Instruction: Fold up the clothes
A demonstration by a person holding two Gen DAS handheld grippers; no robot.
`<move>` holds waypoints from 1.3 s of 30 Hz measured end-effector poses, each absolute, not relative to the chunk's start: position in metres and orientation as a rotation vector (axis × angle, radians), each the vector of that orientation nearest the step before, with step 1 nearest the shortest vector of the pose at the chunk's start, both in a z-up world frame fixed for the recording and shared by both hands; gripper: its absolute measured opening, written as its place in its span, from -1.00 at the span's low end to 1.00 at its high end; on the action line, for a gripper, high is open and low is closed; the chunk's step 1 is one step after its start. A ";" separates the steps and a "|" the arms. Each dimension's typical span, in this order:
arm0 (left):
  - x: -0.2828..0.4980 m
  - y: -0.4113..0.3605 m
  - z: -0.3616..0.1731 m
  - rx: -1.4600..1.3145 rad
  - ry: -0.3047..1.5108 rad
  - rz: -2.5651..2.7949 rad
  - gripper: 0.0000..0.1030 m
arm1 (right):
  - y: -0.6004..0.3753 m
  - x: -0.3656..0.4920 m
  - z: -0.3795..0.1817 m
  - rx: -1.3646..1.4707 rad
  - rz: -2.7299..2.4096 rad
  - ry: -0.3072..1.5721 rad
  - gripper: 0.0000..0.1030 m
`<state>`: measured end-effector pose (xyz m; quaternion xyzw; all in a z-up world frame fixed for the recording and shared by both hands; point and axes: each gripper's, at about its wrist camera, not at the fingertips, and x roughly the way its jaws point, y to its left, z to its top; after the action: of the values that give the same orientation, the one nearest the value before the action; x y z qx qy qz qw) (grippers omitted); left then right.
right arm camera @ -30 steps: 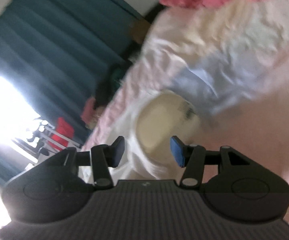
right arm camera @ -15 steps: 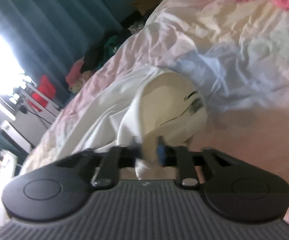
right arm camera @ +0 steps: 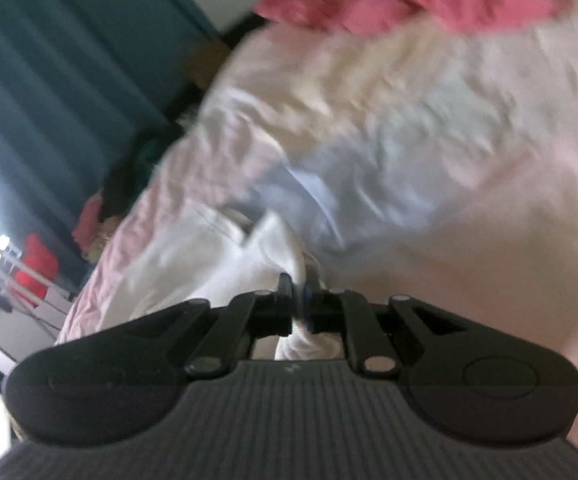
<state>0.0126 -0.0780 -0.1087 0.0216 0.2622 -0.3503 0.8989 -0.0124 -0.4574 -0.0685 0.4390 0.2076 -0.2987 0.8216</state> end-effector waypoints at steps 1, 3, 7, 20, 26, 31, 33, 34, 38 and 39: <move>0.013 -0.078 -0.110 0.048 0.546 -0.724 -0.86 | -0.458 -0.016 -0.072 0.965 -0.644 0.447 -0.58; 0.014 -0.078 -0.112 0.055 0.547 -0.722 -0.86 | -0.456 -0.025 -0.073 0.997 -0.671 0.430 -0.17; 0.014 -0.077 -0.114 0.064 0.554 -0.719 -0.85 | -0.447 -0.049 -0.069 1.033 -0.723 0.342 0.54; 0.018 -0.077 -0.118 0.051 0.572 -0.702 -0.83 | -0.400 -0.068 -0.056 1.116 -0.438 0.385 0.55; 0.018 -0.076 -0.116 0.029 0.572 -0.703 -0.83 | -0.400 -0.040 -0.097 1.270 -0.298 0.556 0.55; 0.020 -0.070 -0.110 -0.024 0.563 -0.713 -0.83 | -0.407 -0.031 -0.113 1.365 -0.302 0.557 0.53; 0.021 -0.066 -0.107 -0.058 0.555 -0.720 -0.84 | -0.410 -0.029 -0.111 1.334 -0.349 0.529 0.52; 0.021 -0.064 -0.105 -0.074 0.550 -0.724 -0.84 | -0.413 -0.029 -0.110 1.324 -0.388 0.517 0.40; 0.024 -0.054 -0.095 -0.150 0.521 -0.752 -0.84 | -0.429 -0.034 -0.109 1.335 -0.569 0.460 0.04; 0.024 -0.052 -0.092 -0.167 0.514 -0.757 -0.85 | -0.432 -0.036 -0.108 1.337 -0.614 0.438 -0.20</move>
<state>0.0243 -0.0521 -0.0921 -0.0804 0.2479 -0.3651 0.8938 -0.0364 -0.4319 -0.1085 0.6047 0.1983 -0.2777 0.7197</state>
